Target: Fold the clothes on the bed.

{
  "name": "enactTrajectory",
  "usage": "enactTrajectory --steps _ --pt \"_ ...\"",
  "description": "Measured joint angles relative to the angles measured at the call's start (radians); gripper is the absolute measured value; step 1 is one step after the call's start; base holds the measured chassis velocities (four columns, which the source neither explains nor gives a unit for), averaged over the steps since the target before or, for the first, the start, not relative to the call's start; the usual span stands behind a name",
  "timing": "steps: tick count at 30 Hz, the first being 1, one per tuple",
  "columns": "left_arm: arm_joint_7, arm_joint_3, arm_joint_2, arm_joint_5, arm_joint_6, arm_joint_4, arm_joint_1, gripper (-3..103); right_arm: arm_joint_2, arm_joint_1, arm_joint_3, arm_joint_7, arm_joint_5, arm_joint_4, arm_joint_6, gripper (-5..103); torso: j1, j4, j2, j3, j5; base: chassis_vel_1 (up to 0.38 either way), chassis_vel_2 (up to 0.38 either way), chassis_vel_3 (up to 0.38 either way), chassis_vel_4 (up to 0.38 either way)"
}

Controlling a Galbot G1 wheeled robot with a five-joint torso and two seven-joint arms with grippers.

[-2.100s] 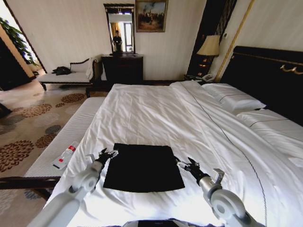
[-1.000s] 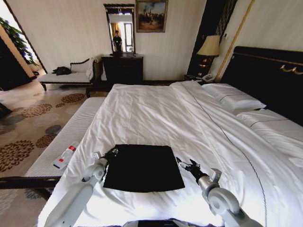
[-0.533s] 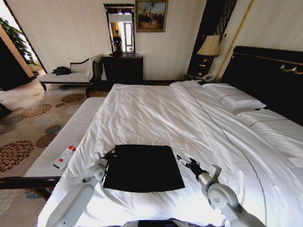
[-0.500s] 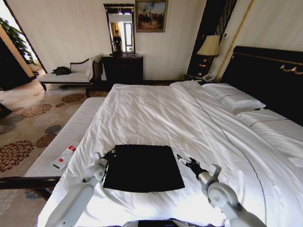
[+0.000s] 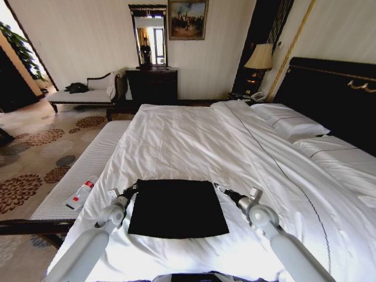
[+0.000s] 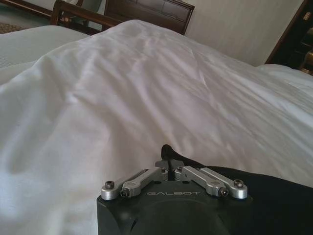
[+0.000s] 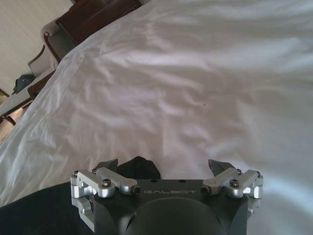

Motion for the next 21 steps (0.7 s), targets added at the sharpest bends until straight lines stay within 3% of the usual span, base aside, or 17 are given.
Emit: enactTrajectory --steps 9,14,15,17,19,20,21 --pt "-0.018 0.001 0.007 -0.008 0.003 -0.016 0.002 1 0.022 0.11 -0.081 -0.022 0.037 -0.109 -0.031 102 0.0 0.0 0.0 0.0 -0.0001 0.0 0.0 0.0 0.0" --pt "-0.025 0.001 0.01 -0.014 0.005 -0.017 0.003 1 0.037 0.133 -0.101 -0.035 0.042 -0.145 -0.034 97 0.0 -0.0002 0.0 0.0 0.0 0.0 0.0 0.0 0.0" --pt "-0.025 0.001 0.013 -0.015 0.006 -0.017 0.004 1 0.043 0.136 -0.107 -0.04 0.04 -0.156 -0.034 88 0.0 -0.0002 0.0 0.0 -0.0001 0.0 0.0 0.0 0.0" --pt "-0.025 0.001 0.015 -0.017 0.007 -0.017 0.004 1 0.046 0.137 -0.109 -0.042 0.039 -0.162 -0.034 88 0.0 -0.0002 0.0 0.0 -0.0001 0.0 0.0 0.0 0.0" --pt "-0.025 0.001 0.016 -0.02 0.01 -0.019 0.004 1 0.052 0.143 -0.111 -0.042 0.038 -0.176 -0.032 76 0.0 -0.0002 0.0 0.0 0.0 0.0 0.0 0.0 0.0" --pt "-0.026 0.002 0.016 -0.021 0.011 -0.019 0.003 1 0.055 0.145 -0.112 -0.042 0.039 -0.181 -0.032 76 0.0 -0.0001 0.0 0.0 -0.0001 0.0 0.0 0.0 0.0" --pt "-0.027 0.003 0.014 -0.019 0.012 -0.017 -0.001 1 0.056 0.148 -0.113 -0.046 0.04 -0.189 -0.029 65 0.0 -0.0001 0.0 0.0 0.0 0.0 0.0 0.0 0.0"
